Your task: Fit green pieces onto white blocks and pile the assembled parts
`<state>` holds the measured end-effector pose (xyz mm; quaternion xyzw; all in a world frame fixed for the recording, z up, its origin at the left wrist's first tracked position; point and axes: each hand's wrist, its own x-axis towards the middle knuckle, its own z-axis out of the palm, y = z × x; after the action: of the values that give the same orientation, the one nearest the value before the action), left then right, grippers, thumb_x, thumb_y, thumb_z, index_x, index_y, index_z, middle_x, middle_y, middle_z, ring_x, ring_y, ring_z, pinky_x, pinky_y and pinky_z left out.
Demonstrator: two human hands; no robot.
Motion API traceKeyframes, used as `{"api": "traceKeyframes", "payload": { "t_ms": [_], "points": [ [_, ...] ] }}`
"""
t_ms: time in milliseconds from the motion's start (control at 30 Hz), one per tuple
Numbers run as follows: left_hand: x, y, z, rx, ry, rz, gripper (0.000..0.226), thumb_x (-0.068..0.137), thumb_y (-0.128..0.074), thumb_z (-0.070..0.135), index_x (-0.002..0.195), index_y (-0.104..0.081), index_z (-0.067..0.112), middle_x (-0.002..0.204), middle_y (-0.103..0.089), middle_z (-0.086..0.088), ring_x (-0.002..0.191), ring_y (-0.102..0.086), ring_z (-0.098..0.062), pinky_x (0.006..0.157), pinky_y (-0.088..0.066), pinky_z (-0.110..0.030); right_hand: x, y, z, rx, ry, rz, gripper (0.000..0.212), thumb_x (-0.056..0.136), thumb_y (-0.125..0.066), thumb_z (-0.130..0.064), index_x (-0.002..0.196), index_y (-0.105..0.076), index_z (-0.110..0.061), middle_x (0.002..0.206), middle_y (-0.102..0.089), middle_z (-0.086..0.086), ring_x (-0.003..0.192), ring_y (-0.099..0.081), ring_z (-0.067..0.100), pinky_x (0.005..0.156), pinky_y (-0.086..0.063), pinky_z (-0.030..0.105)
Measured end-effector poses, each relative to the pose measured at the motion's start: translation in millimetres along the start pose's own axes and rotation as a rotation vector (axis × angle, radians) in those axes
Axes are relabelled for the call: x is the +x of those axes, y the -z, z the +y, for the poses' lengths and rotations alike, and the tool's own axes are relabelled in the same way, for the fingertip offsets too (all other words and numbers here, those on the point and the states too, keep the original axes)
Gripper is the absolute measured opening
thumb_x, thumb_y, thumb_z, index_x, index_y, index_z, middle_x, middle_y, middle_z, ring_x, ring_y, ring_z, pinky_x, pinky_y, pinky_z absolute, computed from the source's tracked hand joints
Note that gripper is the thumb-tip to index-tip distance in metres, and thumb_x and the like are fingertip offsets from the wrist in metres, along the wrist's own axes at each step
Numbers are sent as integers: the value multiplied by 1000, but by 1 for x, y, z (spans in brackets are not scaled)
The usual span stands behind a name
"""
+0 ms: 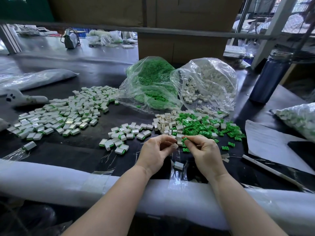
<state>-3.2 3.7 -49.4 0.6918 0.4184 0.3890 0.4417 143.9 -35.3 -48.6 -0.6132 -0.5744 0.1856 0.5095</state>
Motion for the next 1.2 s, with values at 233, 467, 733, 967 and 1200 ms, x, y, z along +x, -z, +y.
{"api": "traceKeyframes", "payload": {
  "t_ms": [233, 467, 733, 967, 1200],
  "points": [
    [1, 0, -2, -17, 18, -21, 14, 80, -69, 9, 93, -67, 13, 91, -69, -2, 89, -65, -15, 87, -50, -20, 0, 5, -3, 272, -66, -20, 27, 75, -73, 0, 73, -72, -26, 69, -72, -11, 67, -66, 2, 65, -49, 11],
    [1, 0, -2, -38, 10, -83, 12, 81, -68, 8, 90, -65, 16, 93, -68, -6, 90, -65, -19, 87, -51, -22, -1, 5, -5, 321, -130, -133, 24, 77, -71, 1, 68, -70, -22, 65, -70, -7, 64, -64, 2, 64, -50, 14],
    [2, 1, -4, -53, 2, -90, 12, 81, -69, 10, 88, -66, 19, 87, -68, 1, 87, -65, -14, 86, -51, -22, 0, 4, -3, 225, -160, -138, 18, 80, -70, -6, 68, -67, -19, 61, -63, -6, 55, -55, 1, 56, -47, 16],
    [1, 3, -1, -118, -12, -76, 19, 81, -67, 2, 79, -66, 20, 79, -67, 6, 73, -62, 0, 76, -51, -15, -1, 2, -2, 121, -164, -187, 18, 80, -70, -7, 66, -65, -16, 57, -58, -7, 52, -50, -1, 56, -43, 15],
    [1, 3, -3, -191, -5, -74, 21, 78, -69, 0, 78, -67, 21, 77, -68, 7, 74, -65, -4, 75, -53, -19, -1, 3, -3, 236, -170, -146, 15, 80, -70, -3, 70, -68, -13, 66, -67, 5, 64, -61, 17, 64, -53, 32]
  ]
}}
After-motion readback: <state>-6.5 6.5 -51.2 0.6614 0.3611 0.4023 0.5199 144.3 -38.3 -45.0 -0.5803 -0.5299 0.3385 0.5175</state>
